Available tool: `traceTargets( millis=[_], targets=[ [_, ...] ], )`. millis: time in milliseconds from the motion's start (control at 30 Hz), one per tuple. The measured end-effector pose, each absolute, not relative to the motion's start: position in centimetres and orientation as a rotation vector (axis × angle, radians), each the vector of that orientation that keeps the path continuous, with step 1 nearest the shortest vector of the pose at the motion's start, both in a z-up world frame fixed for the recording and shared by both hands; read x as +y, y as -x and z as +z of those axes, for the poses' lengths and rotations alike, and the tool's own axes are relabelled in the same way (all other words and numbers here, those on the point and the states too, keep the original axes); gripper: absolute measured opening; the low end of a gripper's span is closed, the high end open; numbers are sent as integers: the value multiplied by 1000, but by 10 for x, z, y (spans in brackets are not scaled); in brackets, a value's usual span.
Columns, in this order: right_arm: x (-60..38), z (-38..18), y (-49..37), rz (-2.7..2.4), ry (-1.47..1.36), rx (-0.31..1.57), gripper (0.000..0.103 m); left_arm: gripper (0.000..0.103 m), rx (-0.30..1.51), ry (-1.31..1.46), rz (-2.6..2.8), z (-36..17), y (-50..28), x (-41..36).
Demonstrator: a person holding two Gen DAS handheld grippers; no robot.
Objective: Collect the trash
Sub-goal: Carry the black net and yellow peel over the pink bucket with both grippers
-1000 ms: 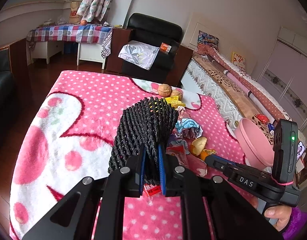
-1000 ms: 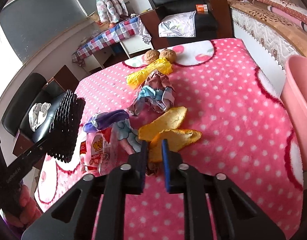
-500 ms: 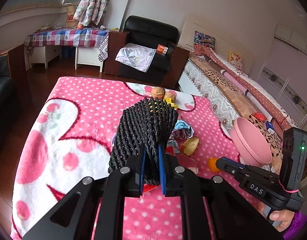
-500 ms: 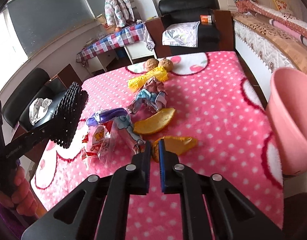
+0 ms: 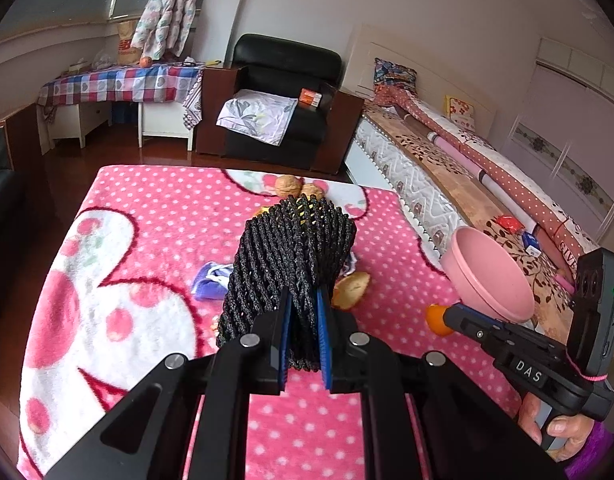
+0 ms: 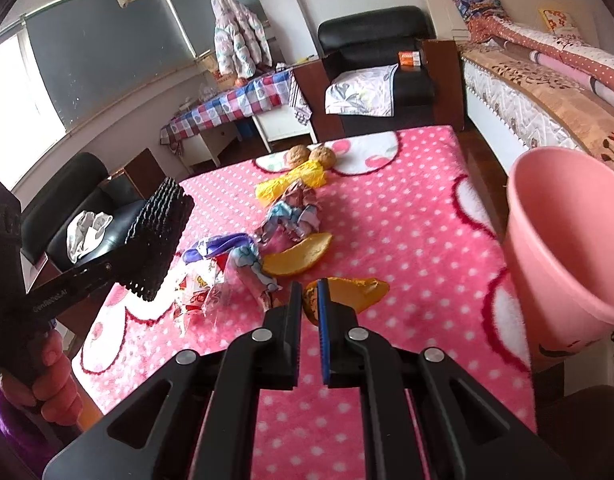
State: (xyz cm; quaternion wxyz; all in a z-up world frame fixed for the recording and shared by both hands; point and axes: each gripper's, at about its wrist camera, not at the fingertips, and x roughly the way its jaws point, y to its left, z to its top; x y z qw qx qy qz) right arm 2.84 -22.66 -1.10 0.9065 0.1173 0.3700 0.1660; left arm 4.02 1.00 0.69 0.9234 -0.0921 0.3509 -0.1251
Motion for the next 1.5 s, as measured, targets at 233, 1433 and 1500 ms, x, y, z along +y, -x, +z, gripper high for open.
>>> traceTargets(
  millis=[233, 1433, 1500],
  targets=[
    [-255, -6, -27, 296, -294, 733, 8, 11, 710, 170, -305, 13, -43, -17],
    [-416, -15, -34, -3, -462, 616, 8, 11, 715, 78, -712, 33, -96, -241],
    [-420, -18, -35, -8, -464, 621, 8, 11, 722, 72, -717, 30, -100, -249]
  ],
)
